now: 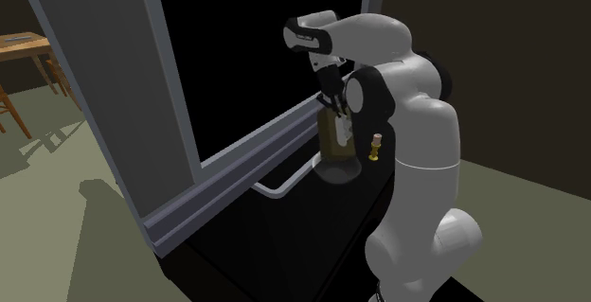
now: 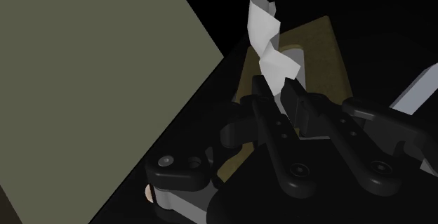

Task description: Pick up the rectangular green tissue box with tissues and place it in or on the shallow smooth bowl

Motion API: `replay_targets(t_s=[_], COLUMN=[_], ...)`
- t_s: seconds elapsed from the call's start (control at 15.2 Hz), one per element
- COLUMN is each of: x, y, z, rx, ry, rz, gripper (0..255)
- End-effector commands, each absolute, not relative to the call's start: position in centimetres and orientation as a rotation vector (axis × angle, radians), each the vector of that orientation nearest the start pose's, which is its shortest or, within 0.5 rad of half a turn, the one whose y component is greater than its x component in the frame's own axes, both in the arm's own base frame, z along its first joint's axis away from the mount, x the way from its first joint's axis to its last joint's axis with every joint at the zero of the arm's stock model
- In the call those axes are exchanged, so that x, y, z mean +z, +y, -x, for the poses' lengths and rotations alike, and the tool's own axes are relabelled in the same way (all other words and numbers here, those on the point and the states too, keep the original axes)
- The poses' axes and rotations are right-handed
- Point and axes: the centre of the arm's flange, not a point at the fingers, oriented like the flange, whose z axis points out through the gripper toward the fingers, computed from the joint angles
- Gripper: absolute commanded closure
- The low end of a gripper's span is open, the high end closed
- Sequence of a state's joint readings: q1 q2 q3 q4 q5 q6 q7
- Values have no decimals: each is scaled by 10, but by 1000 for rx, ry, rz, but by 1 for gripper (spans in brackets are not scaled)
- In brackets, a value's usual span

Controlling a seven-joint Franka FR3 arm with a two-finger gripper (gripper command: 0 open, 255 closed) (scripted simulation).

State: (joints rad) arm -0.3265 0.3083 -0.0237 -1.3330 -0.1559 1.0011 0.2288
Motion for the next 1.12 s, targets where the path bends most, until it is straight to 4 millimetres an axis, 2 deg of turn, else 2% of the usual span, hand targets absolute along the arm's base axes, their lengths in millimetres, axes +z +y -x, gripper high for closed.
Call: replay_targets(t_s=[0.0,0.66,1.06], x=[518,466,466], y=[-214,-214,-214], z=[-529,-529,-529], rx=[1037,1037,1037], ry=[944,944,944], rz=[2944,2944,2944], gripper=[255,255,255])
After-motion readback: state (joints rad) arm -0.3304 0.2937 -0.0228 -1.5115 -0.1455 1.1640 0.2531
